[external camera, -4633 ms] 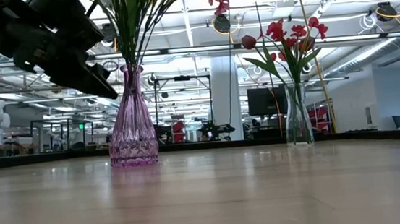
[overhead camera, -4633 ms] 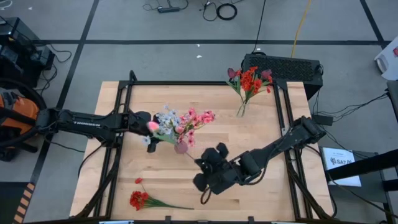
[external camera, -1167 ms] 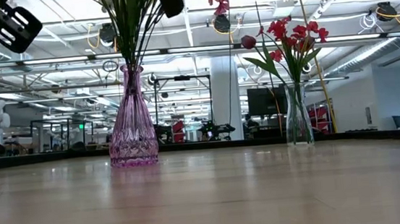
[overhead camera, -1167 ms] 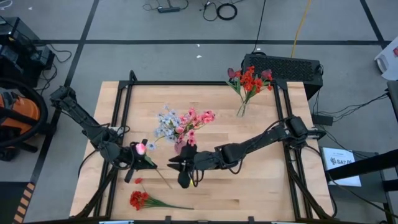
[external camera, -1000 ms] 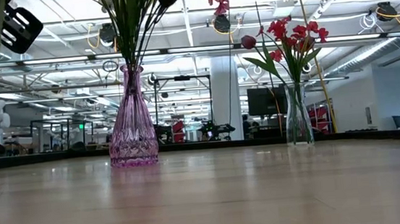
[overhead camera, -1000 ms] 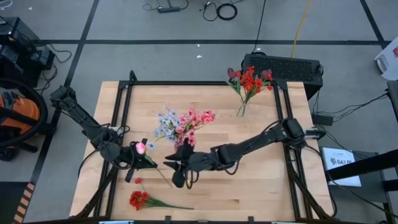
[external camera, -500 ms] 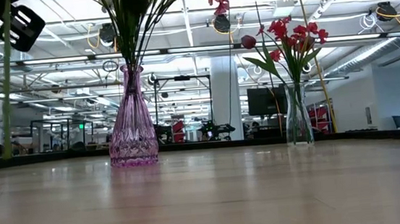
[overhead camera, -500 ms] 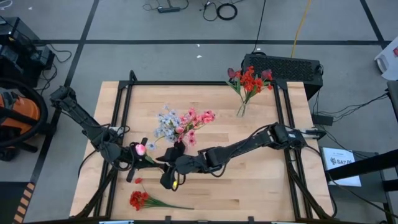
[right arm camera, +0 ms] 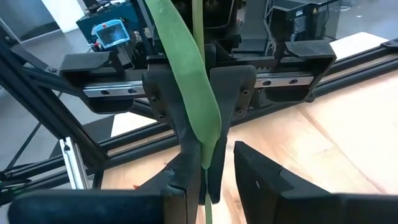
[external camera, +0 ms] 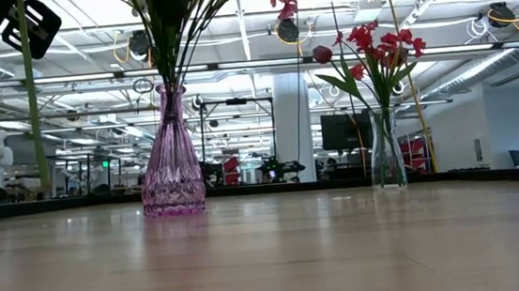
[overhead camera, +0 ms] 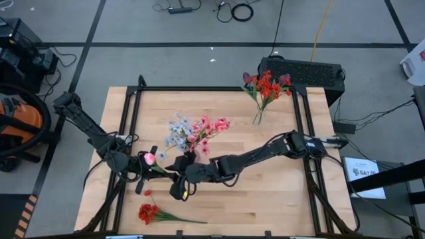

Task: Sort flowers into vase by color
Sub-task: Put the pink flower into the purple vase

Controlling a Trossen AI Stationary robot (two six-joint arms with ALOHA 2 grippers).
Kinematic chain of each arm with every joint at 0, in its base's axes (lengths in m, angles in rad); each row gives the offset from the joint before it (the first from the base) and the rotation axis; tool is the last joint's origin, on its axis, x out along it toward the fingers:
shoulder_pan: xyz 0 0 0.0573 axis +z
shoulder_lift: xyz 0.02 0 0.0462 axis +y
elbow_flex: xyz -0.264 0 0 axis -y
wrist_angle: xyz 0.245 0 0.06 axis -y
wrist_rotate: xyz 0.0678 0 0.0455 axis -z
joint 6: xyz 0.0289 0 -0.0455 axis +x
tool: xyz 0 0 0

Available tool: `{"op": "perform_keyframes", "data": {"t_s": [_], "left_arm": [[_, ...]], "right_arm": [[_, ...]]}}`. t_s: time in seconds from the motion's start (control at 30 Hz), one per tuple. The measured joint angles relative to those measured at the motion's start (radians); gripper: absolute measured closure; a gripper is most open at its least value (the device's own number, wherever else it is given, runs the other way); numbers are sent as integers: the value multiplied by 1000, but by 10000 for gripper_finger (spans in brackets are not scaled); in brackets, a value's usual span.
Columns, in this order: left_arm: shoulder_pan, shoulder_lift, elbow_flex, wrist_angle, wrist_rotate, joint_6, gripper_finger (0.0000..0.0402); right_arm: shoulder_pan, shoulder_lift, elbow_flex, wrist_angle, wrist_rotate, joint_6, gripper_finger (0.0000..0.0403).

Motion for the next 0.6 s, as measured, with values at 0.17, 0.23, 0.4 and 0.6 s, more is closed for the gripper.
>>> {"op": "perform_keyframes", "data": {"t_s": [0.17,0.23,0.4,0.6], "left_arm": [[-1,0,0,7,3,0,398],[-1,0,0,6,1,1,398],[2,0,0,5,-19,0,398],[35,1,0,13,-15,-4,398]], "right_arm": [[-8,0,0,25,-58,-41,316],[-8,0,0,26,-46,-46,316],[-16,0,0,27,-43,-53,316],[-22,0,-1,36,-36,-101,318]]}}
